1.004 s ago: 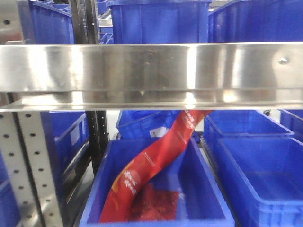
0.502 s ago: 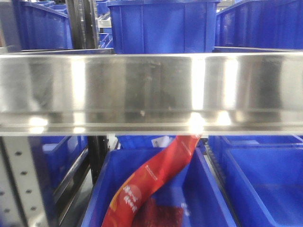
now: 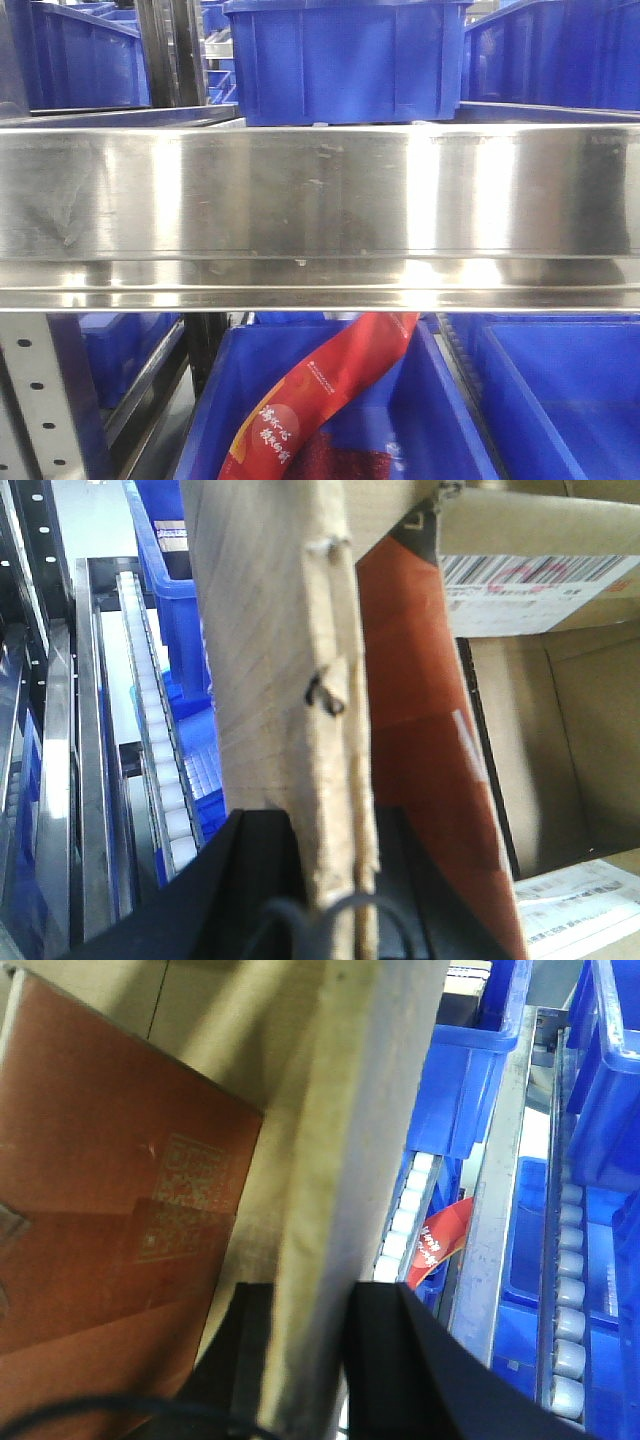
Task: Stack two boxes on right shelf middle
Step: 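Approach the middle shelf of the rack holding the box stack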
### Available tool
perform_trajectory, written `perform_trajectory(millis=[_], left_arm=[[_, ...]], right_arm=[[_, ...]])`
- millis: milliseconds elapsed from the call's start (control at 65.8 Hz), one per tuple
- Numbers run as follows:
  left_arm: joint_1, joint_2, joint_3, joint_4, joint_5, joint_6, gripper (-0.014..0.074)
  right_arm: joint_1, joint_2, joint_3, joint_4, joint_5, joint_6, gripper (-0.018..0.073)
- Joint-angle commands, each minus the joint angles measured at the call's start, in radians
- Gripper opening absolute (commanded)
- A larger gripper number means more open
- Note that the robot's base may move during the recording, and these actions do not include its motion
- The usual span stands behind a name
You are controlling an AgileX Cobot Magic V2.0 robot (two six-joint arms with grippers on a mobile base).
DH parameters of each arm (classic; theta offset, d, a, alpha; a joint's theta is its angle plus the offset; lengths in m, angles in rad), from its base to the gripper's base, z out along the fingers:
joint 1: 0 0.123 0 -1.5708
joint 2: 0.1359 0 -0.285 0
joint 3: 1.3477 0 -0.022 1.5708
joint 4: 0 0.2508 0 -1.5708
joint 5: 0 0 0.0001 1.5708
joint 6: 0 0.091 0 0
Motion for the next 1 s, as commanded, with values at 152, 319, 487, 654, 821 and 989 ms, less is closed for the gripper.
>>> perform_trajectory(millis=[152, 319, 487, 654, 821, 989], left_arm=[[0.003, -0.016, -0.011, 0.004, -0.065, -0.002, -0.0111], [0.003, -0.016, -0.011, 0.004, -0.065, -0.002, -0.0111], [0.003, -0.016, -0.011, 0.004, -0.065, -0.002, -0.0111], [0.003, -0.016, -0.011, 0.004, -0.065, -0.002, -0.0111], [0.003, -0.016, -0.011, 0.004, -0.065, -0.002, -0.0111], [0.003, -0.016, -0.011, 0.004, -0.065, -0.002, -0.0111]], right_arm=[[-0.006, -0.013, -0.013, -0.032, -0.042, -0.021, -0.0153], [-0.006, -0.013, -0.013, -0.032, -0.042, -0.021, -0.0153], [-0.006, -0.013, -0.013, -0.032, -0.042, -0.021, -0.0153], [-0.006, -0.013, -0.013, -0.032, -0.042, -0.021, -0.0153], [-0.006, -0.013, -0.013, -0.032, -0.042, -0.021, -0.0153], [-0.006, -0.013, -0.013, -0.032, -0.042, -0.021, -0.0153]])
